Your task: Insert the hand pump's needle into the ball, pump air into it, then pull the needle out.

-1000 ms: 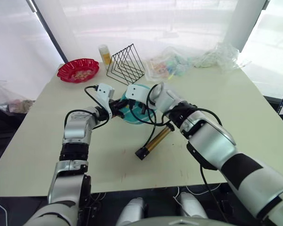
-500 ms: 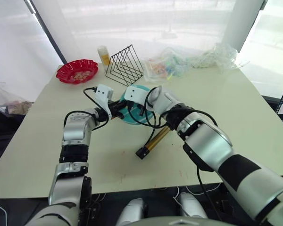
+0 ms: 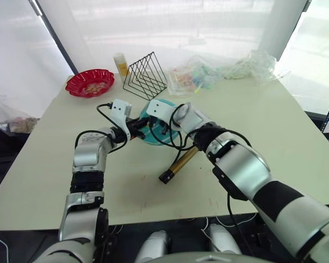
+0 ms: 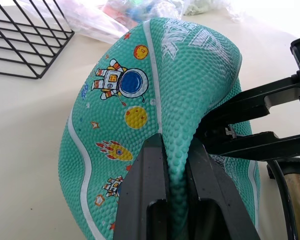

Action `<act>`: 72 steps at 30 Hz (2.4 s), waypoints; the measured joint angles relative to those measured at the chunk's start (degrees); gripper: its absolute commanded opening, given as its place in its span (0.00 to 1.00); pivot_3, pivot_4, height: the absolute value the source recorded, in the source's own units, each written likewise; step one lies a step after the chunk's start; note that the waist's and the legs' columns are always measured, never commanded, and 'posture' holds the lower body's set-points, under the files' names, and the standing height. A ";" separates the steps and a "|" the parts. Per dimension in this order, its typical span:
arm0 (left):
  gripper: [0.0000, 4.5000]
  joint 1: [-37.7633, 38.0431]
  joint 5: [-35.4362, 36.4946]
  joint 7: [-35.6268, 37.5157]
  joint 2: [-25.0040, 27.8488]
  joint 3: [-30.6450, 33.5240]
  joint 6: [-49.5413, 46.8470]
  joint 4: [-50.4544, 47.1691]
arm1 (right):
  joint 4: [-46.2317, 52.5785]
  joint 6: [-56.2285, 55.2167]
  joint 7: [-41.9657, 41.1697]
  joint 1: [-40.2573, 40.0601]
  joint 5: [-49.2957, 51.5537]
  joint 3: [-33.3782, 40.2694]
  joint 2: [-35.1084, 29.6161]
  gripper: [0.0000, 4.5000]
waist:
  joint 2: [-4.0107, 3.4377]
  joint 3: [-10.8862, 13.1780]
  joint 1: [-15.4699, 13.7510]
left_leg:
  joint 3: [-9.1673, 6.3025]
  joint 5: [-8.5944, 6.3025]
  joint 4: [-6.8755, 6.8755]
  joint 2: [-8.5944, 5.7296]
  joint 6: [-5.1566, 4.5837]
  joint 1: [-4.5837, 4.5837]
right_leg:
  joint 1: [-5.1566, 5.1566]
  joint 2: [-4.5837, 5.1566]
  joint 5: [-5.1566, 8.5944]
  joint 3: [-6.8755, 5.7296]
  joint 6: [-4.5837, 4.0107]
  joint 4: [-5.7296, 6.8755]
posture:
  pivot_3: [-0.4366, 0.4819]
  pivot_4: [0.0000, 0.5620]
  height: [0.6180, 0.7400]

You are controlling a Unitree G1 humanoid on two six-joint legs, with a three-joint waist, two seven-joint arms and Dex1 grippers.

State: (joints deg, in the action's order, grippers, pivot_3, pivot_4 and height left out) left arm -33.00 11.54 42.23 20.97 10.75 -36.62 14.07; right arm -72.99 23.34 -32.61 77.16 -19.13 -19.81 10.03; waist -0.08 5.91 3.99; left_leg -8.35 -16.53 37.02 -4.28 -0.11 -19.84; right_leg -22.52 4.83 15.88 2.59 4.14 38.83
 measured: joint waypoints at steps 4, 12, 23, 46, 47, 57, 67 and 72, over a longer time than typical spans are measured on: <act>0.00 -0.01 0.00 -0.02 -0.03 0.03 -0.11 -0.01 | -0.08 -0.19 0.78 -0.32 0.56 0.58 0.03 0.07 | 0.00 0.00 0.00 | 0.00 0.00 -0.01 0.00 0.00 0.00 | 0.00 0.00 0.00 0.00 0.00 0.00 | 0.48 0.27 1.00; 0.00 -0.01 0.02 -0.02 -0.04 0.06 -0.14 -0.01 | -0.35 1.46 2.35 -0.46 3.71 4.20 0.07 0.07 | -0.01 0.01 -0.01 | 0.00 0.00 -0.03 0.00 0.00 0.00 | 0.00 0.00 0.00 0.00 0.00 -0.02 | 0.48 0.27 1.00; 0.00 -0.24 0.35 -0.22 -0.58 0.11 -0.77 -0.02 | -0.78 4.34 5.71 -0.54 7.67 9.26 0.17 0.07 | -0.03 0.02 -0.07 | -0.01 0.00 -0.06 -0.02 0.00 0.00 | 0.00 0.02 -0.01 0.00 -0.01 -0.04 | 0.48 0.27 1.00; 0.00 0.68 0.99 -0.23 -0.72 0.50 -1.86 -1.67 | -2.02 8.10 14.17 -0.56 19.58 21.07 0.26 0.07 | -0.09 0.06 -0.01 | -0.04 0.00 -0.25 -0.02 0.00 0.02 | 0.01 0.03 -0.01 -0.01 -0.02 -0.15 | 0.48 0.27 1.00; 0.00 0.67 1.00 -0.23 -0.72 0.50 -1.86 -1.65 | -2.02 7.84 14.11 -0.55 19.48 20.62 0.27 0.07 | -0.09 0.06 -0.01 | -0.04 0.00 -0.25 -0.02 0.00 0.02 | 0.01 0.03 -0.01 -0.01 -0.02 -0.15 | 0.48 0.27 1.00; 0.00 -1.85 1.42 2.35 0.63 0.45 0.41 3.78 | -0.56 6.22 9.54 0.15 14.18 12.95 0.22 0.07 | -0.16 0.21 -0.18 | -0.14 0.01 -0.31 -0.03 0.01 0.00 | 0.00 0.02 -0.02 -0.09 -0.04 -0.23 | 0.48 0.27 1.00; 0.00 -4.13 1.50 5.48 1.52 -0.37 2.96 8.88 | 1.22 5.80 4.82 0.22 7.22 5.49 -0.02 0.07 | -0.19 0.25 -0.61 | -0.22 0.01 -0.34 -0.06 0.01 -0.01 | 0.00 0.03 -0.02 -0.14 -0.04 -0.27 | 0.48 0.27 1.00; 0.00 -4.30 1.49 5.55 1.48 -1.25 3.82 9.16 | 2.24 5.17 2.98 0.22 3.54 1.77 -0.15 0.18 | -0.18 0.25 -0.95 | -0.24 0.02 -0.34 -0.07 0.02 -0.02 | 0.00 0.04 -0.02 -0.15 -0.04 -0.28 | 0.48 0.27 1.00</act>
State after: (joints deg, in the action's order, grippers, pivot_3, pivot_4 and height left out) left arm -37.30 13.02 47.79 22.45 9.50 -32.80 23.23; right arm -70.75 28.51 -29.63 77.37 -15.59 -18.05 9.87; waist -0.26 6.16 3.03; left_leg -8.60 -16.51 36.68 -4.35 -0.10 -19.86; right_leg -22.52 4.86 15.86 2.45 4.10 38.55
